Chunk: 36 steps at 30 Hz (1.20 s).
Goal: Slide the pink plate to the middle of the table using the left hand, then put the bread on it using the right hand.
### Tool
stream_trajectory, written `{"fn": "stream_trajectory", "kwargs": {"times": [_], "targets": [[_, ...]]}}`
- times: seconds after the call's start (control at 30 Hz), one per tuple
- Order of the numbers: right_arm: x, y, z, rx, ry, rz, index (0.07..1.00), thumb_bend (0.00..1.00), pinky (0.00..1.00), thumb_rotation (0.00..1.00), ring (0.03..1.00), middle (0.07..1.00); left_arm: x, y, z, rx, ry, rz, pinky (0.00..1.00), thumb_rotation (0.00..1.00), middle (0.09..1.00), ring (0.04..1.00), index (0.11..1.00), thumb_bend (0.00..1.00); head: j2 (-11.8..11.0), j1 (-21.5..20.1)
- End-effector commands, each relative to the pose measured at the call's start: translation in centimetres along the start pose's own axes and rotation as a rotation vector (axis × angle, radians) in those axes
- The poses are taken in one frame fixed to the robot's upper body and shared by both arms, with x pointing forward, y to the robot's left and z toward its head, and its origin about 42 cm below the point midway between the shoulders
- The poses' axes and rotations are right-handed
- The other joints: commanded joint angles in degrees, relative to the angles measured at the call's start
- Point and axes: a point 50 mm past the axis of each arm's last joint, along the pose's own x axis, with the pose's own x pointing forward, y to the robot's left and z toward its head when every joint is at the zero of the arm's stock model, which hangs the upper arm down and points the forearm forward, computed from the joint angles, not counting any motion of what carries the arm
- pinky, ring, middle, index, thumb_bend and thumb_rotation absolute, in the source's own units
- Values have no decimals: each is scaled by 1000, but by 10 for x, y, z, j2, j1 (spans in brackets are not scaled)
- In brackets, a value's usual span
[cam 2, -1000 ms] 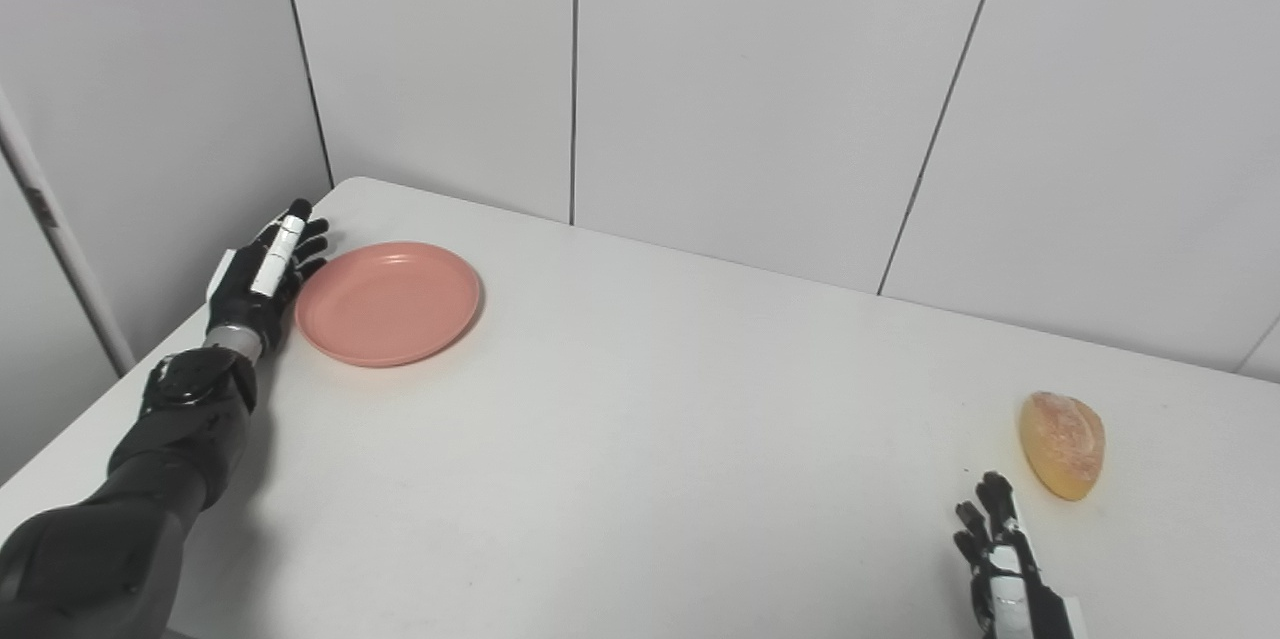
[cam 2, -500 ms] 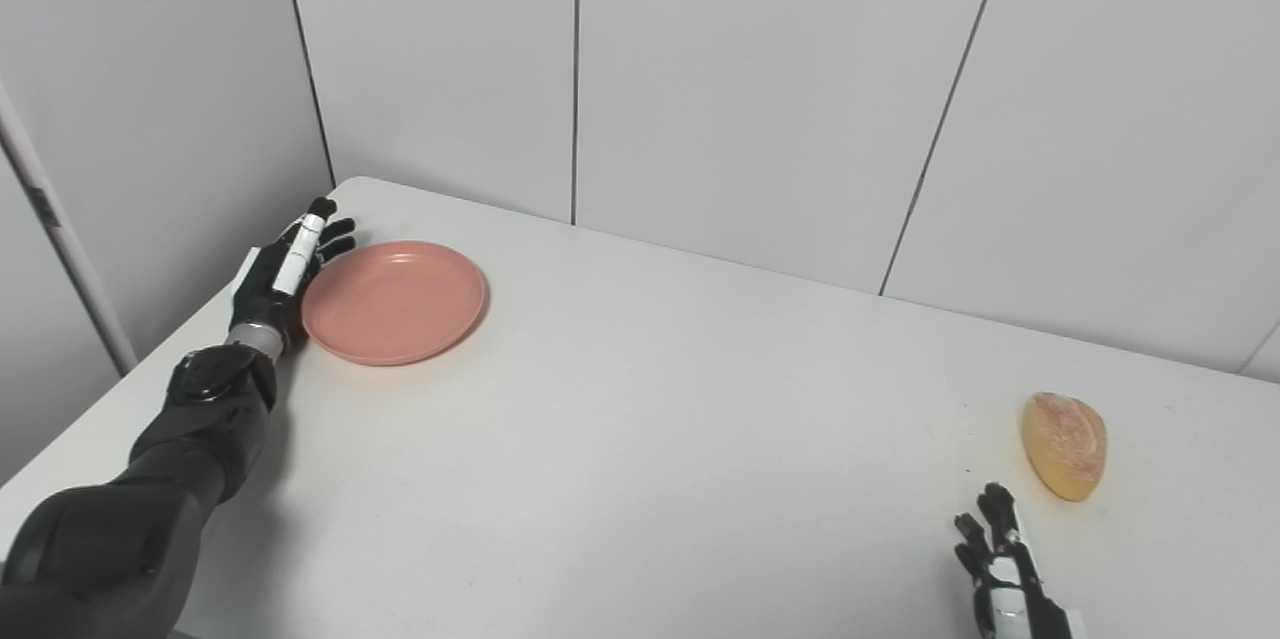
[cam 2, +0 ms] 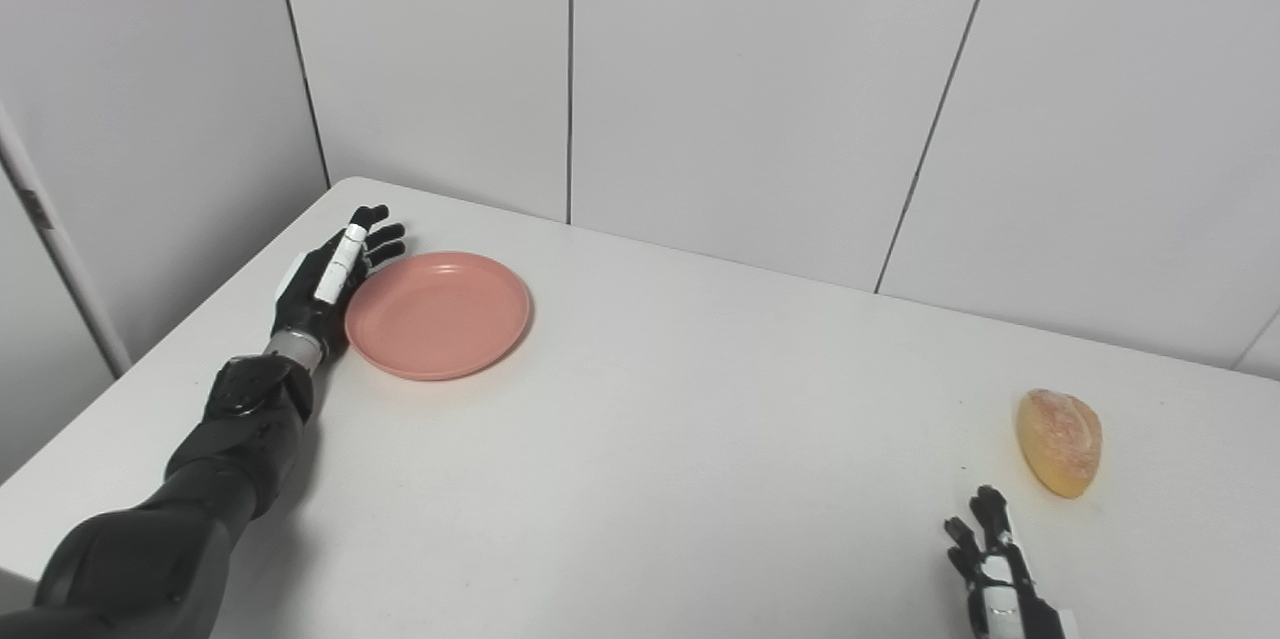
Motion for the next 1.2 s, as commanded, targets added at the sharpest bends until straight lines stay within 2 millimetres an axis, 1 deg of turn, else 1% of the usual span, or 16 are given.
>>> {"fn": "stream_trajectory", "kwargs": {"times": [0.0, 0.27, 0.43, 0.53, 0.67, 0.7, 0.97, 1.1, 1.13, 1.17], "targets": [[-11, 1, -12, 17, 62, -6, 976, 791, 962, 976, 935, 988, 10, -13, 16, -12, -49, -53, 779, 747, 835, 849, 840, 895, 1, -2], [-11, 3, -12, 17, 64, -7, 973, 793, 959, 975, 928, 989, 3, -33, 5, -1, -30, -82, 766, 749, 825, 827, 859, 934, 3, -5], [-10, 6, -11, 24, 65, -3, 975, 795, 966, 971, 933, 992, 0, -44, 2, 30, -30, -114, 765, 777, 819, 829, 864, 944, 4, -8], [-10, 7, -12, 26, 65, -1, 975, 803, 962, 967, 931, 992, -2, -51, 0, 45, -27, -146, 759, 772, 809, 824, 859, 953, 4, -9], [-9, 8, -12, 21, 65, 2, 978, 801, 964, 976, 936, 995, -3, -58, -2, 57, -17, -169, 738, 767, 800, 814, 856, 954, 4, -10], [-9, 8, -12, 20, 65, 2, 977, 804, 961, 976, 936, 994, -4, -59, -2, 61, -17, -174, 734, 774, 802, 814, 858, 940, 4, -10], [-8, 11, -12, 21, 65, 3, 979, 810, 956, 976, 929, 992, -7, -67, -9, 74, 4, -199, 733, 766, 794, 810, 844, 936, 5, -18], [-8, 14, -11, 24, 69, 6, 982, 802, 957, 977, 930, 996, -9, -70, -12, 69, 14, -203, 736, 766, 798, 810, 851, 939, 7, -27], [-8, 15, -11, 25, 69, 7, 983, 799, 958, 978, 932, 997, -9, -71, -13, 67, 14, -207, 736, 767, 798, 810, 851, 939, 10, -35], [-8, 16, -11, 27, 70, 7, 978, 801, 953, 970, 929, 994, -9, -72, -13, 65, 15, -212, 720, 771, 798, 808, 847, 930, 11, -40]]}}
